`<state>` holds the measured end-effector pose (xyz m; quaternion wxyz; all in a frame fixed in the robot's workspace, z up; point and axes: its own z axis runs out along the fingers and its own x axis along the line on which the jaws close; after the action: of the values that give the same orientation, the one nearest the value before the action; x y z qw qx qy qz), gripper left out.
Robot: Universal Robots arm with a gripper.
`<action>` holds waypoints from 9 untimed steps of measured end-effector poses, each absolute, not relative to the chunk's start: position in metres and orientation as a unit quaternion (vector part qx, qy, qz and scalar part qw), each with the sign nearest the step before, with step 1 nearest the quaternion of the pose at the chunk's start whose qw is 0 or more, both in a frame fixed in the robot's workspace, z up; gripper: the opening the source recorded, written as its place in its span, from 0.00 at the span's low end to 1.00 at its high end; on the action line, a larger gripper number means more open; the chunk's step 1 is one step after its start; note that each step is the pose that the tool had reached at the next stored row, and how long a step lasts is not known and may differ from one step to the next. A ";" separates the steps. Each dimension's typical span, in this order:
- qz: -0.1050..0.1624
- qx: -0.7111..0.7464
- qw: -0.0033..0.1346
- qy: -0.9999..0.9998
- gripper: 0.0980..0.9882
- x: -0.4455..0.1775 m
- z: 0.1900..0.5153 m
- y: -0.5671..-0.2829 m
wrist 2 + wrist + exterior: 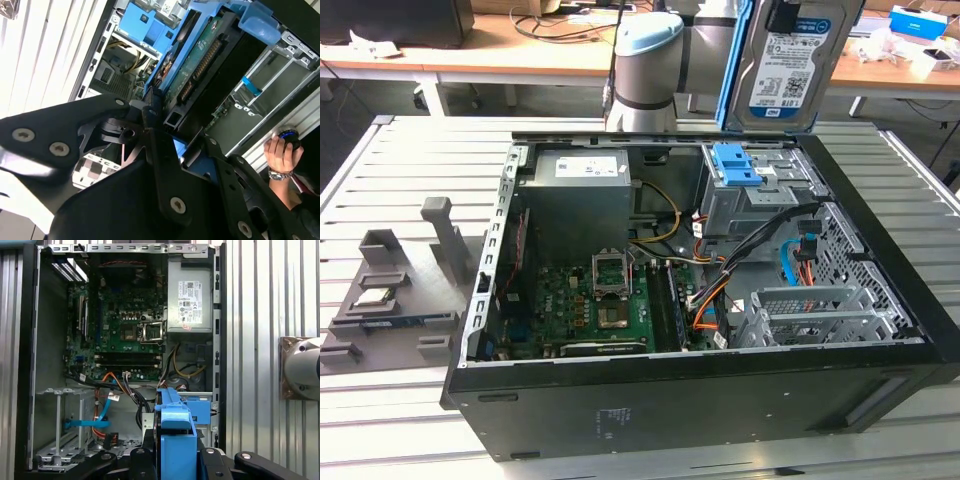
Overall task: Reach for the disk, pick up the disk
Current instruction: 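Pick up the disk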
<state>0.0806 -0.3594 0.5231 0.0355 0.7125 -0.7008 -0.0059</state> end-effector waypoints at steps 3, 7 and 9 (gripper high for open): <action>-0.006 0.712 0.035 -0.701 0.30 0.081 0.523 -0.366; -0.006 0.712 0.035 -0.701 0.30 0.081 0.523 -0.376; -0.006 0.712 0.035 -0.701 0.30 0.081 0.523 -0.384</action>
<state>0.0806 -0.3835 0.5228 0.0354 0.7125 -0.7008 -0.0058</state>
